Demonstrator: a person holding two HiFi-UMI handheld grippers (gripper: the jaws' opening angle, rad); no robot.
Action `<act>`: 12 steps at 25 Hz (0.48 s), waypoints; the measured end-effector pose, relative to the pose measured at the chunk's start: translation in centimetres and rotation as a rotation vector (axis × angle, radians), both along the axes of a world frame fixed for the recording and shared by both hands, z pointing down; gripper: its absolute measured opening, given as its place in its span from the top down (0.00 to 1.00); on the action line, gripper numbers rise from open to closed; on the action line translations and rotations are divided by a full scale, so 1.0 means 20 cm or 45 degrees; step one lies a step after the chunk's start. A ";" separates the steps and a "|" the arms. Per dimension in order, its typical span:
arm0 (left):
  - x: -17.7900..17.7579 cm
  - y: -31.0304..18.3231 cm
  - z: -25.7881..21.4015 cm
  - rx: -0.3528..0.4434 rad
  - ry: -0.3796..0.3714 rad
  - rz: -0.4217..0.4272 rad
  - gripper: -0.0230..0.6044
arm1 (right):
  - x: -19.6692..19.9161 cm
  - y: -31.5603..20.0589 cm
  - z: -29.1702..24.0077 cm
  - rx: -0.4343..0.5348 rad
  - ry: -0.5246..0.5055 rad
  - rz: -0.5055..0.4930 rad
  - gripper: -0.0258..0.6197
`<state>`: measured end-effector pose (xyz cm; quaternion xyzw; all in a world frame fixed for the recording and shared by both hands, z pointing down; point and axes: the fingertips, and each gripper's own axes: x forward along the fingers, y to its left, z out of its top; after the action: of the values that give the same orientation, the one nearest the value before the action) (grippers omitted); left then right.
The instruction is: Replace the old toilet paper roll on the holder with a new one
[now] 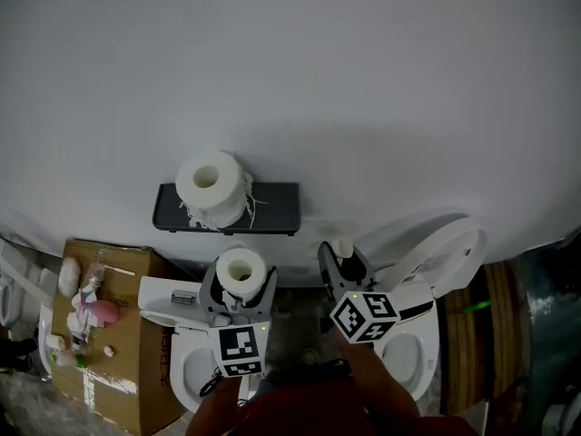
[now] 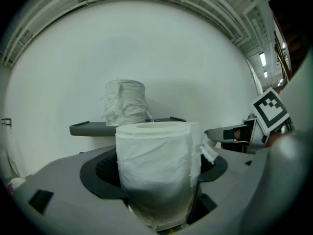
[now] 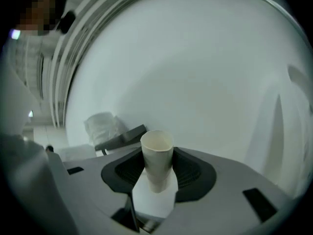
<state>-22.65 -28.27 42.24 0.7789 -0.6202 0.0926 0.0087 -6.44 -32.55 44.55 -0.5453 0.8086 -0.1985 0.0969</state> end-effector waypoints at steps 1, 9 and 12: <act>0.01 0.00 0.01 -0.002 -0.002 0.002 0.27 | -0.02 0.02 -0.01 0.004 0.181 0.010 0.67; 0.02 0.01 0.05 -0.025 -0.015 0.000 0.27 | -0.10 0.15 0.00 0.011 0.708 0.012 0.67; 0.03 0.01 0.05 -0.027 -0.016 0.000 0.27 | -0.11 0.16 0.01 0.013 0.707 0.006 0.67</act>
<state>-22.13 -28.10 43.26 0.7782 -0.6192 0.1040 0.0131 -8.56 -29.43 44.77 -0.5801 0.8040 -0.0370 -0.1253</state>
